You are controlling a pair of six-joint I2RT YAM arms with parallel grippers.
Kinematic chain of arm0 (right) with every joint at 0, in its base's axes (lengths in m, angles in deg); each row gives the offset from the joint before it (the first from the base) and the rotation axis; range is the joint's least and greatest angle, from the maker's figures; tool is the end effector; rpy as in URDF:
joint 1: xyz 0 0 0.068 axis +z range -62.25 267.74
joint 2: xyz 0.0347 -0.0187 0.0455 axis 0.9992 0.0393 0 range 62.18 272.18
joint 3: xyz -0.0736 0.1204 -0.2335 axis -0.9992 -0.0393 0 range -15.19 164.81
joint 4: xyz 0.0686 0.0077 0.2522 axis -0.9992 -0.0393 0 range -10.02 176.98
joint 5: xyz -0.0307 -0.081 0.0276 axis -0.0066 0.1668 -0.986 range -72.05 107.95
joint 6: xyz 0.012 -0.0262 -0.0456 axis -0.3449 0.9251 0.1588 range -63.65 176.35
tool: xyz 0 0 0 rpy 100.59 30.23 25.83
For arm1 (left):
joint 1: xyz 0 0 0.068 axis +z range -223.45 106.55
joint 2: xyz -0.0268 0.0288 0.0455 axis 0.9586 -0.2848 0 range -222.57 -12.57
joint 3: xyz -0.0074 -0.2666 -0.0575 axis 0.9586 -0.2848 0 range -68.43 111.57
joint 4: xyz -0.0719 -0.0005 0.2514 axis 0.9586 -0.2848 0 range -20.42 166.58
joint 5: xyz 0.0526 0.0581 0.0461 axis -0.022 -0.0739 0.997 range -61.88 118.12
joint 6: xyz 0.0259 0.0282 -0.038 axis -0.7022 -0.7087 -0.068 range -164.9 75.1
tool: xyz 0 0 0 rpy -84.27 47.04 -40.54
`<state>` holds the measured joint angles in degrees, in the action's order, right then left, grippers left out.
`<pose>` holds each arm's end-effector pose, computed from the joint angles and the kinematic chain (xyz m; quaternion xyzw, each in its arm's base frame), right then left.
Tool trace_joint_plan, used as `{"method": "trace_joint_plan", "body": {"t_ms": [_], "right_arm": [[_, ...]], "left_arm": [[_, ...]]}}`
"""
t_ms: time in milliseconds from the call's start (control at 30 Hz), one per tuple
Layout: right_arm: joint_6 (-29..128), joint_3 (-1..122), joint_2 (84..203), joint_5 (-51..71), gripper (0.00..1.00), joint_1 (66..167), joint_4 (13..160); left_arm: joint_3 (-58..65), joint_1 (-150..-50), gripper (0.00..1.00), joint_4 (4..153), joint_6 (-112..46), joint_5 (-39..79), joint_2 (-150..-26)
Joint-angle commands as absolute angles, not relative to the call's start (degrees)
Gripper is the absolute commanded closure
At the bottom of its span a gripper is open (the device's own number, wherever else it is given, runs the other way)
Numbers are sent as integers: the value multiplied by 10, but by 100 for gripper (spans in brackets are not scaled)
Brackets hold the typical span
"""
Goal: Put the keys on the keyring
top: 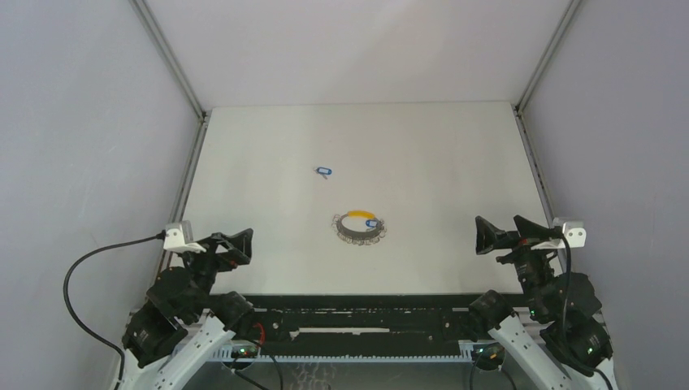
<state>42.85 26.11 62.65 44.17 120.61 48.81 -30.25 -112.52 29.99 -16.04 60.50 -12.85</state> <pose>0.0152 -0.0088 0.3262 0.0486 0.6905 0.1334 0.7092 0.0239 0.0051 0.2969 -0.1161 0.7418 -0.1741 0.6371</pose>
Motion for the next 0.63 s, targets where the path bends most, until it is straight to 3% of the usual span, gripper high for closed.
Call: {"method": "trace_joint_plan", "body": {"t_ms": [0,600], "right_arm": [[442,259,631,420,0,1187,496],[453,250,636,358,0,1128,507]], "left_arm": [[-306,-1122,0,317,-172,602,-68],[-308,-1112,0,327,-187,575,-87]]}}
